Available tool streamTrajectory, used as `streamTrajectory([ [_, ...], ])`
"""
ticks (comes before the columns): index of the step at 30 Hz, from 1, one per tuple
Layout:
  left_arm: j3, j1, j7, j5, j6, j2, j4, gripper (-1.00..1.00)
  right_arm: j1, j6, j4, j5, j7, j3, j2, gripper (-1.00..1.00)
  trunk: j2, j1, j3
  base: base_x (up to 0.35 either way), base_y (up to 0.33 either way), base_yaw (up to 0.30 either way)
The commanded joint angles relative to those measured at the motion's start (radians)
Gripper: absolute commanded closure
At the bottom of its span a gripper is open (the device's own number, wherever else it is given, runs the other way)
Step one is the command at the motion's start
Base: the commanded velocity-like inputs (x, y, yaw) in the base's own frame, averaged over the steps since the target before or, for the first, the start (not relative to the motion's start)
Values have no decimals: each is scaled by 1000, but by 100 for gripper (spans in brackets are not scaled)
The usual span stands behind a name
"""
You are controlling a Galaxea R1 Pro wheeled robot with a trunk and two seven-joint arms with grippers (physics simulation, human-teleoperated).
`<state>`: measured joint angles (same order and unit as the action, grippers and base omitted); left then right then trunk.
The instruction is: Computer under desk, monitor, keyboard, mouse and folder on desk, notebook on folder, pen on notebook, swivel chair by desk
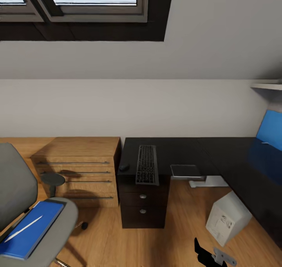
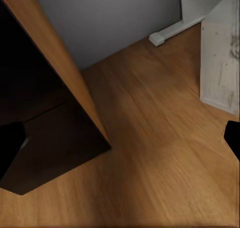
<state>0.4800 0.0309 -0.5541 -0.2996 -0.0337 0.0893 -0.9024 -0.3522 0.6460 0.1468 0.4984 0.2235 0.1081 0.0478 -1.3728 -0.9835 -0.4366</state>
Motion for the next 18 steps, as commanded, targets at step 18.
streamTrajectory([
  [18, -2, 0, -3, -13, -5, -2, 53, -100, -1, 1, -28, 0, 10, 3, -8, -100, 126, 70, 56, -139, -107, 93],
])
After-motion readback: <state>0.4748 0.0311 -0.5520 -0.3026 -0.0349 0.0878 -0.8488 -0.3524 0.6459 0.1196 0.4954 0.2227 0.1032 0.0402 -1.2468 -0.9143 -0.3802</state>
